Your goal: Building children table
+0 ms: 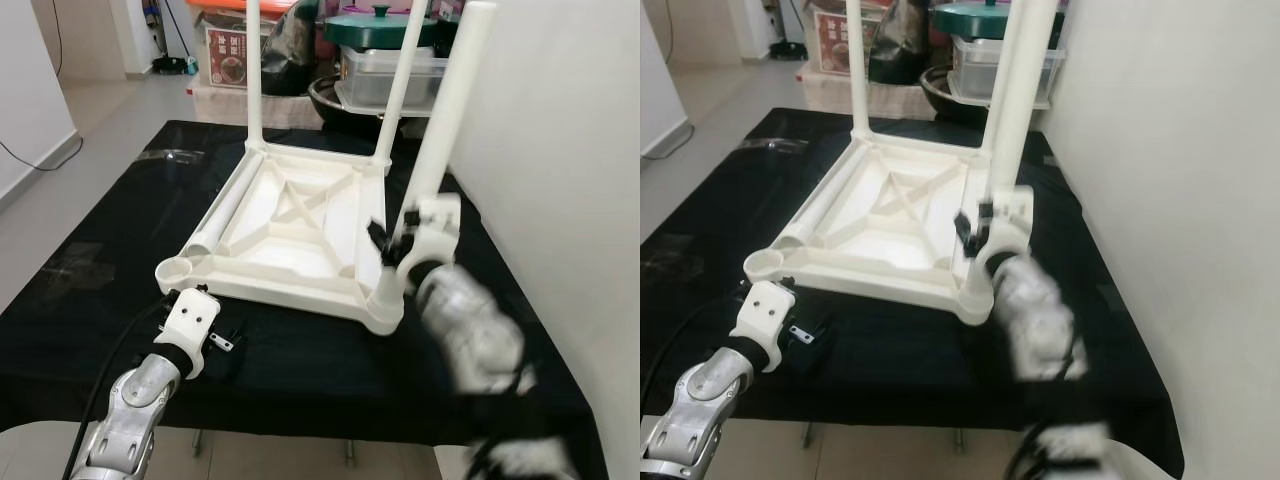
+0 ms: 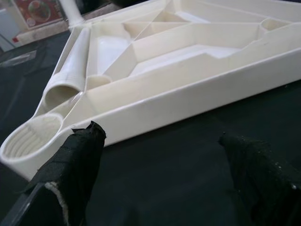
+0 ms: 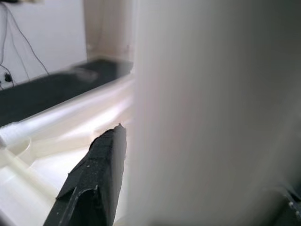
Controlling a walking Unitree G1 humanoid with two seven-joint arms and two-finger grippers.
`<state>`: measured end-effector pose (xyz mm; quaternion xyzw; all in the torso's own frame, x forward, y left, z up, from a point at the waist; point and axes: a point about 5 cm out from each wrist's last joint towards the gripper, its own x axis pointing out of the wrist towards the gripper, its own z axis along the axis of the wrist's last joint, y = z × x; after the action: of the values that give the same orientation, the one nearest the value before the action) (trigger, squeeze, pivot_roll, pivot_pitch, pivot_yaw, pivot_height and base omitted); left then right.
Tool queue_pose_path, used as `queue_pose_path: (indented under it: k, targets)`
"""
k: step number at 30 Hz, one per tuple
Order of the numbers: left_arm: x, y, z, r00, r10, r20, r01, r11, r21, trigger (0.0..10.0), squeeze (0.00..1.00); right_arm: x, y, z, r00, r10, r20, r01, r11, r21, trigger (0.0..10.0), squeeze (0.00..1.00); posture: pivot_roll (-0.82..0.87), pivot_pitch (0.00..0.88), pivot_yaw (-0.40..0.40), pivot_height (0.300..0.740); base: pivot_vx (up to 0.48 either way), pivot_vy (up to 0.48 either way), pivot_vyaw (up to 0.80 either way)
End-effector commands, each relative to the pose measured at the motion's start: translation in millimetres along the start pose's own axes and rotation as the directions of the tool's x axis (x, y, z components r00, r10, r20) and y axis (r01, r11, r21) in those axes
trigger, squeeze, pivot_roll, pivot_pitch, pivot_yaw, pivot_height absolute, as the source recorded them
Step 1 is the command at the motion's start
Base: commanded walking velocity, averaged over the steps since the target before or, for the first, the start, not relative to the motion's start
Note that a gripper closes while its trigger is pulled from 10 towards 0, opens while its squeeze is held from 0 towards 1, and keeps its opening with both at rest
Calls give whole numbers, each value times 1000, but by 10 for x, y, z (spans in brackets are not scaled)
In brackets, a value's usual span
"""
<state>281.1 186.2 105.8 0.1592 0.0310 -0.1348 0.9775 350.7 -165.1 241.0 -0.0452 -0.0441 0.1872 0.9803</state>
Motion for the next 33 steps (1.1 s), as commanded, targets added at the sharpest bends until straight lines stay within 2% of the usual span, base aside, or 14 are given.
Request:
queue_pose_path:
  k: [1,6,7,10,12,14,15,20,21,22,23,29,30,33]
  targets:
    - [-7,-41,-22,1000,-11,-2,10,1000,-9,10000,0,6,17,-50,991,136,-9,-136,990,-23,10000,0,47,0,-105,740,0,0,0]
    - [13,-38,-5,1000,-10,3,10,1000,-9,10000,0,-11,103,-209,943,324,-80,-328,944,-42,8980,0,61,0,-116,740,0,0,0]
    - [19,-35,4,1000,-8,6,8,1000,-9,10000,0,-23,217,-323,908,400,-123,-407,913,-36,1333,0,61,0,-116,740,0,0,0]
    - [18,-25,14,1000,-6,9,6,1000,-8,10000,0,-34,347,-478,854,484,-191,-495,869,-14,0,0,72,0,-120,740,0,0,0]
    - [9,-21,12,1000,-5,9,6,1000,-7,10000,0,5,352,-517,873,443,-204,-454,891,-6,0,0,75,0,-118,740,0,0,0]
    - [-15,-8,-1,1000,-4,5,4,1000,-5,10000,0,197,150,-620,977,41,-208,-30,998,55,0,0,75,0,-116,740,0,0,0]
    - [-26,-8,-6,1000,-5,2,5,1000,0,10000,0,179,-64,-798,903,-313,-293,354,930,98,0,0,76,0,-114,740,0,0,0]
    - [-22,-11,5,1000,-6,3,6,1000,1,10000,0,-110,-155,-1087,724,-573,-384,652,750,111,0,0,79,0,-116,740,0,0,0]
    - [-19,-11,7,1000,-6,4,6,1000,2,10000,0,-195,-66,-1173,697,-583,-416,675,730,107,3255,0,73,0,-112,740,0,0,0]
    - [-19,-11,7,1000,-6,4,6,1000,2,10000,0,-195,-66,-1173,697,-583,-416,675,730,107,3255,0,73,0,-112,740,0,0,0]
    - [-13,-14,3,1000,-10,3,10,1000,3,10000,0,-249,198,-1216,747,-508,-429,611,778,144,10000,0,65,0,-108,740,0,0,0]
    - [2,-24,-3,1000,-14,1,14,1000,2,10000,0,-216,434,-1085,846,-407,-344,491,847,205,10000,0,49,0,-99,740,0,0,0]
    - [11,-33,-1,1000,-17,3,17,1000,-2,10000,0,-166,458,-936,889,-362,-279,427,876,223,10000,1000,45,0,-98,740,0,0,0]
    - [25,-49,4,1000,-26,7,26,1000,-8,10000,0,-73,455,-690,942,-282,-179,320,918,233,10000,961,35,0,-94,740,0,0,0]
